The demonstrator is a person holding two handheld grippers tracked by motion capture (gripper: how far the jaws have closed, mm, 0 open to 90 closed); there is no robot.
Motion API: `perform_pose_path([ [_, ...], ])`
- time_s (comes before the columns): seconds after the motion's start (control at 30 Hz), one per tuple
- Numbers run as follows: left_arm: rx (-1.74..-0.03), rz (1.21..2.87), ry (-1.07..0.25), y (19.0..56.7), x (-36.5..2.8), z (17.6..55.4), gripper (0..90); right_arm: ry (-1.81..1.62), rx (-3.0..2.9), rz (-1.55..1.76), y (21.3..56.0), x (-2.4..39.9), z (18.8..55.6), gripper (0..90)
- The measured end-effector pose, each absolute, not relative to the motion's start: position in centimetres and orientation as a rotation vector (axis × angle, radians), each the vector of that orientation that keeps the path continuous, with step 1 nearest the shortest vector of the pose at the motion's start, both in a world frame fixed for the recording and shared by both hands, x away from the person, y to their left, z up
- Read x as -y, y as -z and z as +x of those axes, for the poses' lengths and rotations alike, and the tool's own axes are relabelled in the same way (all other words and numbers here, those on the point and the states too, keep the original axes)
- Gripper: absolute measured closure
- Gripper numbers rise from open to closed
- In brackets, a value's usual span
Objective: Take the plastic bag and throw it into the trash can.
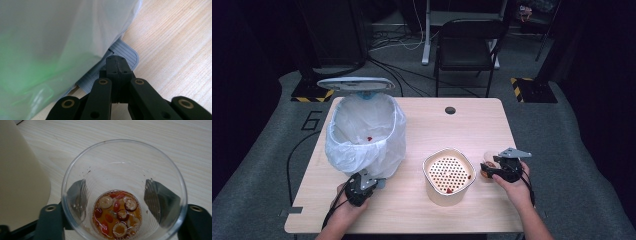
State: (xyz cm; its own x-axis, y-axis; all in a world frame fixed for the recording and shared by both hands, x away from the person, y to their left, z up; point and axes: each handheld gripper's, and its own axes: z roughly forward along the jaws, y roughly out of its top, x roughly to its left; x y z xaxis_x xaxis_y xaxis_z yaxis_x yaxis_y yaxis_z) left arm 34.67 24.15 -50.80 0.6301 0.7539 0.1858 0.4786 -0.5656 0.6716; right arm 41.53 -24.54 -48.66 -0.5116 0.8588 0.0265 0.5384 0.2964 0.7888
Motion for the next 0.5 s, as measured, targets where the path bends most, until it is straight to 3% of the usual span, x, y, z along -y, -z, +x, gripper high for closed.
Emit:
perform_pose_path([
  [0.5, -0.944, 2.284, -0.631, 50.74, -24.24, 34.75, 90.0, -1.062, -2.19, 1.194, 48.26, 24.4, 41.42, 50.6],
])
